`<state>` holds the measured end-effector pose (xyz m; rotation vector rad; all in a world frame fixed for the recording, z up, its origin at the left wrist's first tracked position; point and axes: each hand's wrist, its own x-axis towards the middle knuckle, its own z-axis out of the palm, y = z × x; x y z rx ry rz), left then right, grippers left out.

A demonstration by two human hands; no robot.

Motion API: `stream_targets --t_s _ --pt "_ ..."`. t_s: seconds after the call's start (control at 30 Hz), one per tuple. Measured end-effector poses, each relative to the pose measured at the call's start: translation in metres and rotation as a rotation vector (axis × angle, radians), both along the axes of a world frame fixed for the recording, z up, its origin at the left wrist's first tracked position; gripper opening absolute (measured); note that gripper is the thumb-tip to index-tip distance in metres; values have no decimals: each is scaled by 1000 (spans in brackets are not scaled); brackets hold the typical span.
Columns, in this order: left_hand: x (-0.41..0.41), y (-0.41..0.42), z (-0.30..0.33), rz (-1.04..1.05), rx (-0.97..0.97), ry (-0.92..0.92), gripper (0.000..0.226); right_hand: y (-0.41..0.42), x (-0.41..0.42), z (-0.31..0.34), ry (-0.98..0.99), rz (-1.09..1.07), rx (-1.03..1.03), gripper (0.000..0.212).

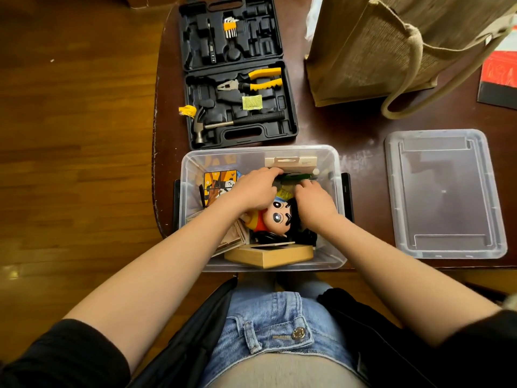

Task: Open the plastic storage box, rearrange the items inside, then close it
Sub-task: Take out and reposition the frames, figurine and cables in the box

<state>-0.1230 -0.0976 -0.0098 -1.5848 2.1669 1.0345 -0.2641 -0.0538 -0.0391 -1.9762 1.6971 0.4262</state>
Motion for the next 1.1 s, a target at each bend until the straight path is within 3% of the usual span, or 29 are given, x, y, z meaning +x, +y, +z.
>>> stream_targets --t_s 0.1,0.23,0.33,0.5,0.8,0.97,1.1 --pt "1 1 1 0 -2 22 53 -8 1 -3 207 198 33 49" --pt "4 1 0 -19 18 40 52 -16 6 -2 371 346 -13 35" --pt "6 1 -1 -8 33 53 52 -18 9 5 428 310 -35 29" --pt "5 0 -3 6 48 69 52 -28 3 16 367 239 -111 16" --pt "7 -1 -6 -9 73 66 51 -26 4 -5 304 196 -91 28" --pt "7 -1 -4 -11 76 72 51 -26 2 -4 277 192 -31 23" --pt "12 -2 -1 4 79 93 50 -27 7 9 184 69 62 12"
